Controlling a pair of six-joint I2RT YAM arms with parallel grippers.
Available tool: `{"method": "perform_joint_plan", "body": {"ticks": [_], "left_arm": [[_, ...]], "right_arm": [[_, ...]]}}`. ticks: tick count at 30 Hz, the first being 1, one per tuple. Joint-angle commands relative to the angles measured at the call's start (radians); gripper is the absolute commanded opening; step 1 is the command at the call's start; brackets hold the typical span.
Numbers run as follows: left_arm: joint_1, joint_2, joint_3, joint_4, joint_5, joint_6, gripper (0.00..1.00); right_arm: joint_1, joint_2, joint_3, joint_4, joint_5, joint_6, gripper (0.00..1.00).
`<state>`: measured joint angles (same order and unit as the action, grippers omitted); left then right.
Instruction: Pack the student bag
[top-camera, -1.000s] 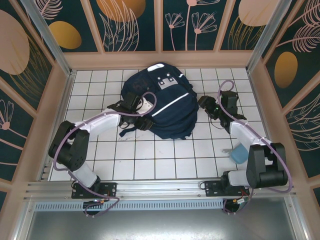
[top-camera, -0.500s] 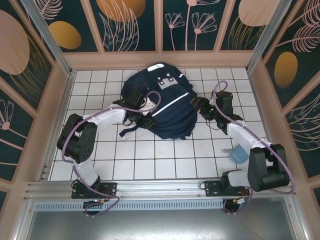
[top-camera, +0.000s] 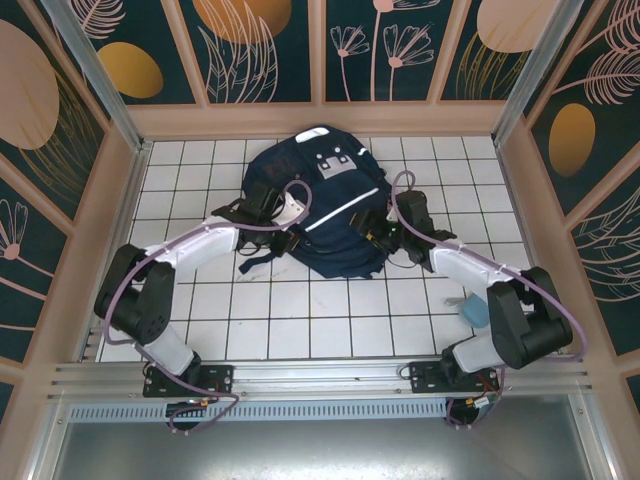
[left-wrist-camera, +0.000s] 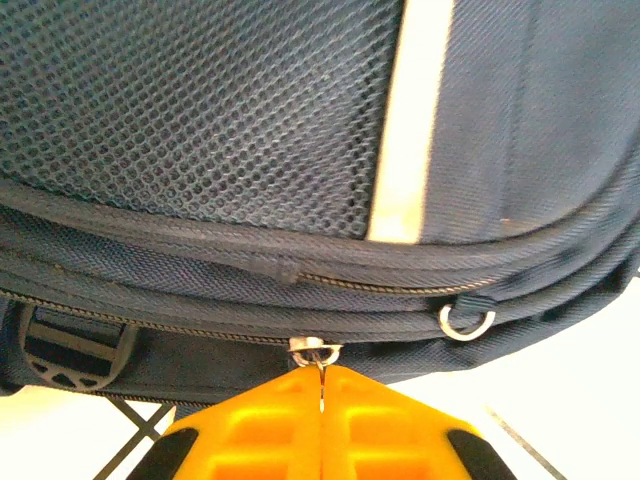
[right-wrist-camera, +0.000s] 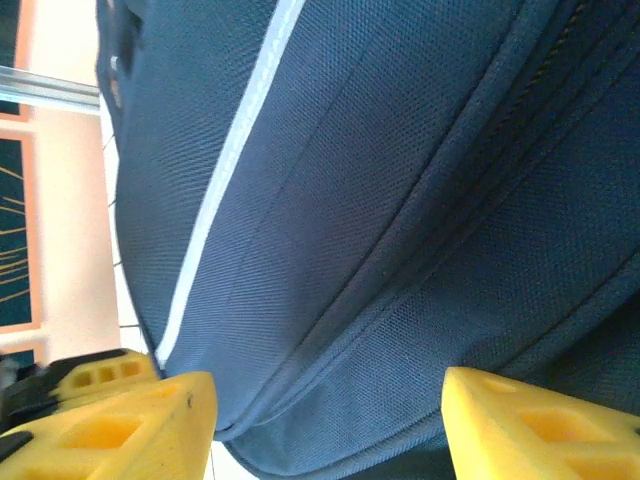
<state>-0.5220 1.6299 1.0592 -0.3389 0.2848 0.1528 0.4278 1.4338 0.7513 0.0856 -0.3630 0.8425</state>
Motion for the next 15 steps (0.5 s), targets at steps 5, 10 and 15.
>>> {"method": "perform_joint_plan", "body": {"ticks": [5, 10, 15], "left_arm": [[-0.004, -0.084, -0.061, 0.084, 0.068, -0.07, 0.02], [-0.004, -0.069, -0.076, 0.091, 0.063, -0.111, 0.04], [-0.007, -0.057, -0.114, 0.151, 0.165, -0.19, 0.01]], "right_arm": [[0.047, 0.058, 0.038, 0.039, 0.012, 0.041, 0.63], [0.053, 0.097, 0.058, 0.069, 0.009, 0.052, 0.62], [0.059, 0.148, 0.084, 0.105, -0.012, 0.05, 0.6]]}}
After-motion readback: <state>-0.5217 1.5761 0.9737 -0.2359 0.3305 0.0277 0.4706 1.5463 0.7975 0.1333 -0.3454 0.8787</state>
